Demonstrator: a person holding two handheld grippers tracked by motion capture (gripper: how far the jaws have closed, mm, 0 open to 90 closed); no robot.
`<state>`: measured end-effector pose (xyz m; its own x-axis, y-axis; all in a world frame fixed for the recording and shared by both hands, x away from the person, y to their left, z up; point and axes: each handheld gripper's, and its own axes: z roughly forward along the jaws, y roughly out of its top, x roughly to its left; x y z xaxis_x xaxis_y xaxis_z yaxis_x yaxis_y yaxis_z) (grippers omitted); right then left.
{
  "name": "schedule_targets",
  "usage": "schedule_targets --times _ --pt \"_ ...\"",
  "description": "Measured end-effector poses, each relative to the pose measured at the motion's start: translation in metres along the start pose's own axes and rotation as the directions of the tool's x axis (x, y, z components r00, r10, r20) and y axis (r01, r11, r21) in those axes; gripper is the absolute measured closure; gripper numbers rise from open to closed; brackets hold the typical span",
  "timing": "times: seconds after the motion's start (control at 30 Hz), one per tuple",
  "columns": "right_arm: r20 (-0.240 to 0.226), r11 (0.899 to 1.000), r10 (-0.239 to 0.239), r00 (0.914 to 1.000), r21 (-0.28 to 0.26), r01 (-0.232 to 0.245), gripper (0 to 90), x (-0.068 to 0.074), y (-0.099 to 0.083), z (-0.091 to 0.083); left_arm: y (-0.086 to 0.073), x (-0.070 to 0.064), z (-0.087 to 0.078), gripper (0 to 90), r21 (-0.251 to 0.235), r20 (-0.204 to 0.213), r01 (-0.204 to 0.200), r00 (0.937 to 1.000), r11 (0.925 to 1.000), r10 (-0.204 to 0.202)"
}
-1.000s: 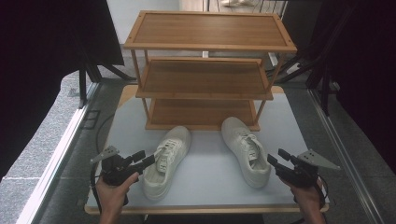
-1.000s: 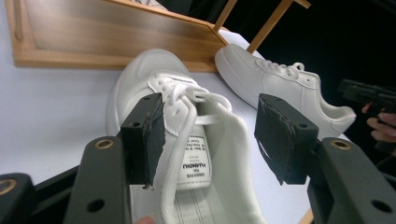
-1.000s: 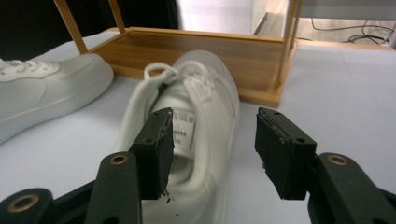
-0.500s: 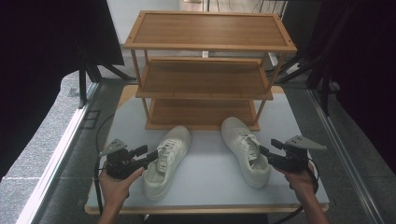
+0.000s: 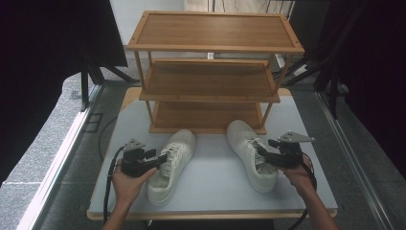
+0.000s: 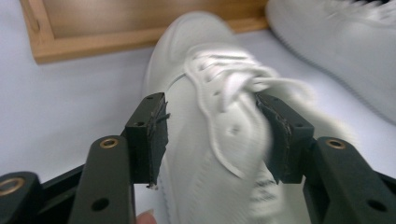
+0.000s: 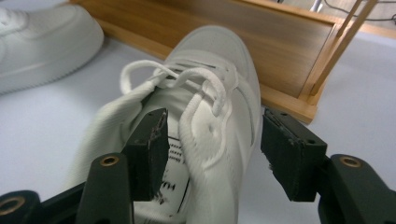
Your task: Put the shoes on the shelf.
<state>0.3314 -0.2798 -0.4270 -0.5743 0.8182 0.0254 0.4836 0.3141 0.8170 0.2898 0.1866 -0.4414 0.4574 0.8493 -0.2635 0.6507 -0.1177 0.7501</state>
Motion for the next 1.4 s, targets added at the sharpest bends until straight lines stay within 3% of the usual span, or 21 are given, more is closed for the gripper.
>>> schedule_targets --times 0.13,0.3,0.33,0.37,0.43,0.47,0.5,0.53,0.67,0.83,0.97,1.13,1.27,1.33,1.4 --pt "0.045 0.999 -0.01 0.9989 0.049 0.008 42.4 -0.001 0.001 0.022 0.003 -0.001 0.012 47.1 0.0 -0.008 -0.002 1.0 1.0 0.002" --pt "0.073 1.0 -0.007 0.9973 0.031 0.005 47.6 -0.002 0.003 0.031 0.002 -0.001 0.021 54.4 0.003 -0.019 -0.019 0.9996 0.9998 0.019" --pt "0.077 0.999 -0.014 0.9969 0.033 0.011 52.5 -0.002 0.002 0.033 0.003 -0.003 0.021 57.9 0.008 -0.035 -0.035 0.9988 0.9993 0.036" --pt "0.077 0.999 -0.014 0.9969 0.033 0.011 52.5 -0.002 0.002 0.033 0.004 -0.007 0.021 57.9 0.014 -0.054 -0.066 0.9963 0.9977 0.067" --pt "0.072 0.999 -0.011 0.9973 0.033 0.009 59.9 -0.002 0.001 0.036 0.005 -0.015 0.021 65.9 0.028 -0.111 -0.128 0.9853 0.9914 0.13" --pt "0.076 0.999 -0.01 0.9971 0.034 0.008 62.7 -0.001 0.001 0.036 0.004 -0.017 0.021 67.6 0.033 -0.126 -0.144 0.981 0.989 0.147" --pt "0.076 0.999 -0.01 0.9971 0.034 0.008 62.7 -0.001 0.001 0.036 0.004 -0.017 0.021 68.8 0.033 -0.126 -0.144 0.981 0.989 0.147" --pt "0.102 0.999 -0.03 0.9944 0.045 0.025 69.5 0.0 0.001 0.036 0.004 -0.014 0.021 69.9 0.029 -0.113 -0.126 0.9852 0.9916 0.129" --pt "0.128 0.998 -0.04 0.991 0.053 0.033 76.6 0.001 0.001 0.037 0.004 -0.01 0.021 72.9 0.021 -0.09 -0.1 0.9907 0.9948 0.102" --pt "0.13 0.999 -0.001 0.9915 0.033 -0.003 82.2 -0.003 -0.001 0.036 0.002 -0.01 0.022 80.6 0.02 -0.116 -0.111 0.9868 0.9936 0.113" --pt "0.122 1.0 0.01 0.9925 0.027 -0.013 83.6 -0.006 -0.002 0.035 0.002 -0.011 0.022 81.3 0.016 -0.12 -0.105 0.9871 0.9943 0.106" --pt "0.114 1.0 0.021 0.9932 0.02 -0.024 84.6 -0.009 -0.003 0.034 0.001 -0.006 0.02 81.7 -0.004 -0.088 -0.064 0.9941 0.9979 0.064" --pt "0.116 1.0 0.029 0.9928 0.002 -0.029 84.8 -0.007 -0.003 0.032 0.0 -0.005 0.019 82.1 -0.019 -0.087 -0.054 0.9948 0.9984 0.052" --pt "0.098 0.997 0.061 0.9933 -0.052 -0.057 84.7 -0.005 -0.006 0.024 -0.002 -0.002 0.017 82.3 -0.036 -0.066 -0.042 0.997 0.9985 0.04" --pt "0.09 0.995 0.08 0.9927 -0.072 -0.074 84.8 -0.005 -0.008 0.021 -0.005 0.002 0.014 82.3 -0.078 -0.014 0.008 0.9999 0.9969 -0.009"
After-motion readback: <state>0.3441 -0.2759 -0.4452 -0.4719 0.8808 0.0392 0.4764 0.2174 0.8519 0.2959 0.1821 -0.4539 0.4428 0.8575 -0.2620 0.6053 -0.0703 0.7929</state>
